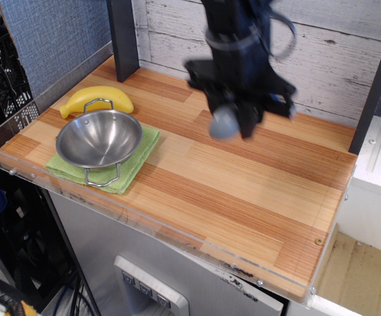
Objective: Place the spoon above the upper right hand corner of the napkin.
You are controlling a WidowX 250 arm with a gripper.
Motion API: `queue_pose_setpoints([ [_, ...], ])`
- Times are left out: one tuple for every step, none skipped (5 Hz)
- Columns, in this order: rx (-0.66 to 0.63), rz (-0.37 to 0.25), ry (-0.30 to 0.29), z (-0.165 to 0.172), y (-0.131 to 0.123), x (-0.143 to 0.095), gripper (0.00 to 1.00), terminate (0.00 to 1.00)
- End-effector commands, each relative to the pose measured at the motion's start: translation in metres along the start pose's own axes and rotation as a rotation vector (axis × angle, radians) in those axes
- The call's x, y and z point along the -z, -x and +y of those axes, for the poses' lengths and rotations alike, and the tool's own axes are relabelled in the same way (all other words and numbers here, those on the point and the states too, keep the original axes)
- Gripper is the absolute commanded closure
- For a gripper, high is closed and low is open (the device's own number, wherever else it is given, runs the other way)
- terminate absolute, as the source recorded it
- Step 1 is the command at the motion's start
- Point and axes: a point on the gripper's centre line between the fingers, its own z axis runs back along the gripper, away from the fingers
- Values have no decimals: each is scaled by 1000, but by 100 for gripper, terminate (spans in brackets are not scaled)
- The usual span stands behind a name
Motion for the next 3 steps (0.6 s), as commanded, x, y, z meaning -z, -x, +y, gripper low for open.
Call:
queue_pose_setpoints([
  [-141,-57,-89,77,-39,-9,100,0],
  [-164,-31,-132,103,-38,4,100,0],
  [-179,1,-138,118,-38,24,100,0],
])
